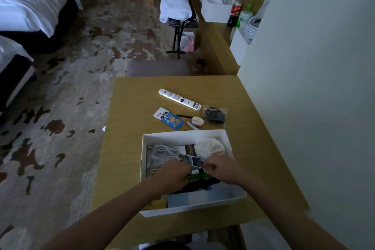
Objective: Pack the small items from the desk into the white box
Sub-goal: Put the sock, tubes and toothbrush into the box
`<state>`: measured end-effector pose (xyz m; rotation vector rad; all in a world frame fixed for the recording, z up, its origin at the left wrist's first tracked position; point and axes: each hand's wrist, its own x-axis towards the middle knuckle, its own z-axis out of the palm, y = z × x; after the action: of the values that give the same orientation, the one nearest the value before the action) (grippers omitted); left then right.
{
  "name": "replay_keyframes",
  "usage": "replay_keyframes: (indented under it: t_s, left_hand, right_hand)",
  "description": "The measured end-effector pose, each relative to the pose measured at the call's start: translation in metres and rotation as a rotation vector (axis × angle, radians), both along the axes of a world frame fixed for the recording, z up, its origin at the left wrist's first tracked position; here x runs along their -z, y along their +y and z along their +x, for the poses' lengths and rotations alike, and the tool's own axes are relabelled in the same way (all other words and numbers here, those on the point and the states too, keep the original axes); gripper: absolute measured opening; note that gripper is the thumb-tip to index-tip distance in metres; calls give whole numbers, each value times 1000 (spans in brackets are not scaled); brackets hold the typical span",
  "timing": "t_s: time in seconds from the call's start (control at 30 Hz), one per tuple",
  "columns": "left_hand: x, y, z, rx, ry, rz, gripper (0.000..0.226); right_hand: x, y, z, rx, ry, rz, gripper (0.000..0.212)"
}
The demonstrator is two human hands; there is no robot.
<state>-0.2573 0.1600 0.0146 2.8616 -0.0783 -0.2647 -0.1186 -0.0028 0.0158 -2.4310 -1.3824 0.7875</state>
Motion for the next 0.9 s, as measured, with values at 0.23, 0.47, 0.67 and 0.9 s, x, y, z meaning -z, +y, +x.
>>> replay_keyframes:
  t_s: [0.23, 0.47, 0.67, 0.9]
  left_hand:
    - [12, -6, 4, -40, 63, 59, 34]
    - [-17, 22, 31, -386, -36, -186, 22]
    - [-30, 55, 61, -636, -57, -187, 18]
    - [-32, 86, 77, -802, -43, -247, 23]
  right_hand:
    - [9, 4, 10, 10, 26, 58, 23]
    - [-22, 2, 53, 17, 59, 343, 23]
    - [-32, 20, 100, 39, 94, 447, 20]
    - [-27, 76, 127, -28, 25, 205, 23]
